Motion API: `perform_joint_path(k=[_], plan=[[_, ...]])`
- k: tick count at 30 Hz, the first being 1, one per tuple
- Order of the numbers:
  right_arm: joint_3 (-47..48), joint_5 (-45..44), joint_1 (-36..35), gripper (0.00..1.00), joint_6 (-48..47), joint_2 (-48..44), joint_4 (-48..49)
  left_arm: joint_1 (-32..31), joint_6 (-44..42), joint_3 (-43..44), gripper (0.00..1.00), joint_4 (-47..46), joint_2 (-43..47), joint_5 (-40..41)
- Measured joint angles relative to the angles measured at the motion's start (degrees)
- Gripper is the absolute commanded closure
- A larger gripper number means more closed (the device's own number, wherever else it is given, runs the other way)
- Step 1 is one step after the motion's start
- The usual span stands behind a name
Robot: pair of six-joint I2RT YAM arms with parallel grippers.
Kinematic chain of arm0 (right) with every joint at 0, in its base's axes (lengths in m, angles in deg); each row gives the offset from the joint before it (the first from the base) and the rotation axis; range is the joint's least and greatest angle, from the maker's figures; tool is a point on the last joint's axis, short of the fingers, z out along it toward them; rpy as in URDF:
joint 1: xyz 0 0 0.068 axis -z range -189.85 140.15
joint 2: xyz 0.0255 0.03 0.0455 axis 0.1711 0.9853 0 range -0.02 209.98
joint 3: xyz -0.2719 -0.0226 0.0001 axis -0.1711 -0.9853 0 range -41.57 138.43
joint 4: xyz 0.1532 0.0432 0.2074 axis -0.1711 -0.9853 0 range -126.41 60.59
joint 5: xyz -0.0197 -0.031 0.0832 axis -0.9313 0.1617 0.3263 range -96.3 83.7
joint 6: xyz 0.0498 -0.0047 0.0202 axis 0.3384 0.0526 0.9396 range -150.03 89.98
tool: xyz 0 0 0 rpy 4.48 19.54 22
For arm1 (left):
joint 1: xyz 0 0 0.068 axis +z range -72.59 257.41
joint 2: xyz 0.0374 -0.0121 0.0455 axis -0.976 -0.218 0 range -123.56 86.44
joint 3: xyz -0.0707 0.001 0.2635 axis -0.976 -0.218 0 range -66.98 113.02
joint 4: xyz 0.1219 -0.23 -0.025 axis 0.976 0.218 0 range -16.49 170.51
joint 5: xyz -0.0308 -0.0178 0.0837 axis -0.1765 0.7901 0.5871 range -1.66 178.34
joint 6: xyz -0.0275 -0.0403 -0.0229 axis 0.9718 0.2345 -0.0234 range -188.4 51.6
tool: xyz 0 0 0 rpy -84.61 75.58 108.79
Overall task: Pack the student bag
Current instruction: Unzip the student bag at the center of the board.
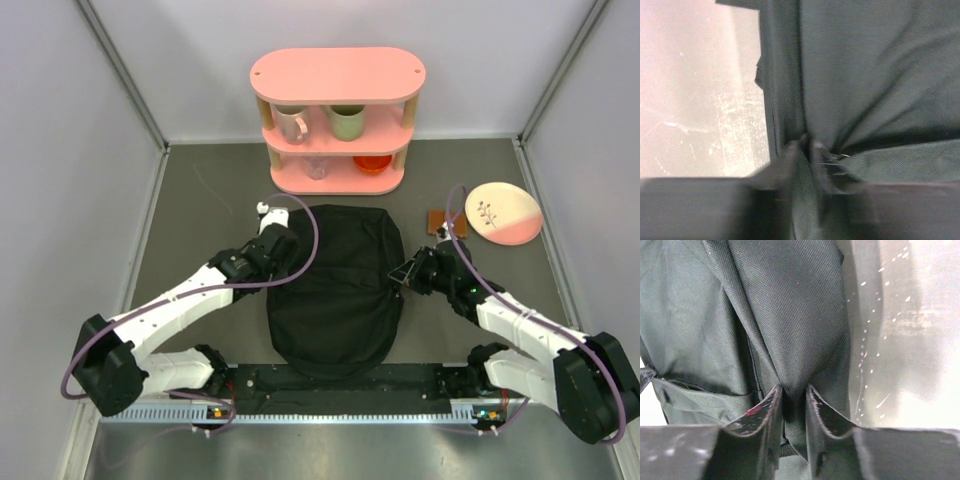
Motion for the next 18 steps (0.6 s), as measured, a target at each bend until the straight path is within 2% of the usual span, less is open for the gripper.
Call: perform_joint_path(k=[1,2,3,4,7,15,18], plan=[[0.00,0.00,0.04,0.53,0.00,-0.13,-0.04,0.02,-0.52,-0.09,0.41,0.26,0.28,0.17],[0.00,-0.37,0.11,0.45,-0.33,-0.39,-0.37,0.17,-0.59,-0.13,0.33,0.66,0.61,0.48],[0.00,-0.72,0.35,0.33,-0.42,-0.76,-0.85,0.46,-0.63,-0.26,0.21,1.14,1.36,0.98],[0.00,-1.38,0.55,0.30,-0.83,-1.27,-1.38,0.85,-0.57,-0.31,0.18,2.14,2.43,2.08],[0.02,-3.54,1.14,0.23,-1.75,-3.67,-3.34,1.77,-0.68,-0.31,0.10,4.33,5.97,4.17],[2.14,-9.99,1.77,0.18,-2.47,-11.06,-11.15,3.26,-2.03,0.68,0.08,5.49,11.26,6.25],[3.19,-12.46,4.26,0.17,-2.51,-13.66,-13.38,3.45,-2.25,1.03,0.07,5.60,11.63,6.14]])
